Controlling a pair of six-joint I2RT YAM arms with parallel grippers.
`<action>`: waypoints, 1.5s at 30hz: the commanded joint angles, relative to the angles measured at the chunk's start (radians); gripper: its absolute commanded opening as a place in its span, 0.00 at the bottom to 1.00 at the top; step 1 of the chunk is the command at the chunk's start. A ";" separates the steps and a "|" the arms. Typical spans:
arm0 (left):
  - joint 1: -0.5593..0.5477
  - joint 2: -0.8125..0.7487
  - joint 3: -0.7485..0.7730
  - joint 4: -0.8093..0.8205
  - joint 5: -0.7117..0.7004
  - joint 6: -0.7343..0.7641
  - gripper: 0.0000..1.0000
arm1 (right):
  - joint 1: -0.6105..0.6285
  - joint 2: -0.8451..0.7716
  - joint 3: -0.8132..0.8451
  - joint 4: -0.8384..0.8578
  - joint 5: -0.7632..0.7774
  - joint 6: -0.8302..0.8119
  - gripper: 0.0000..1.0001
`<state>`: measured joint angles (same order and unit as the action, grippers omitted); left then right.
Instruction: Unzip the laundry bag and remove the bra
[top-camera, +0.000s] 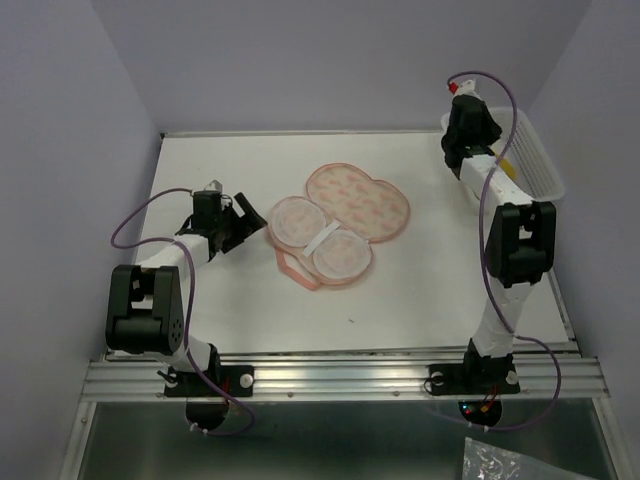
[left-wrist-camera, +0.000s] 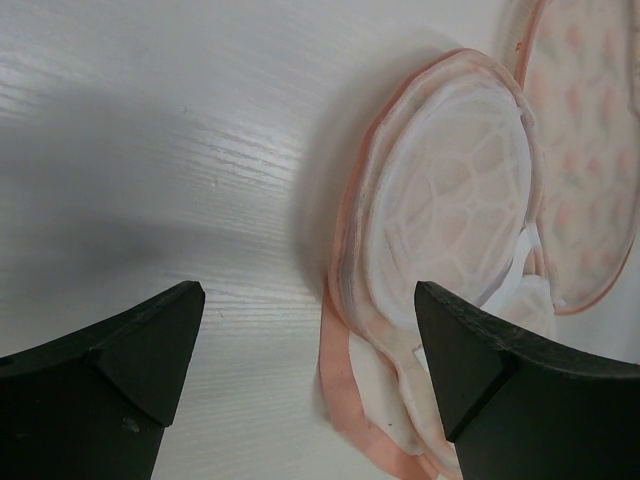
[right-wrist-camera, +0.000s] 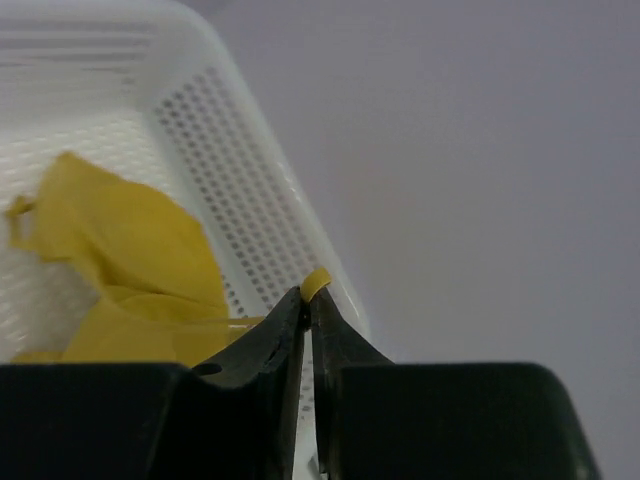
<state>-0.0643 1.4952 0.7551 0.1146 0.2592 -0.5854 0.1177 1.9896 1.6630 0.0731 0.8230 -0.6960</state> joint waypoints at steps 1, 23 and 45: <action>-0.011 -0.012 0.049 0.019 0.011 -0.001 0.99 | -0.090 0.008 0.046 0.069 0.358 0.189 0.19; -0.085 0.066 0.046 0.010 0.002 -0.025 0.99 | -0.029 -0.112 -0.124 -0.374 -1.113 0.828 1.00; -0.127 0.260 0.148 0.069 0.005 -0.051 0.36 | 0.060 0.127 -0.129 -0.404 -0.887 0.751 0.34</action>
<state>-0.1871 1.7458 0.8669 0.1864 0.2661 -0.6376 0.1638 2.1216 1.5543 -0.3332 -0.1116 0.0822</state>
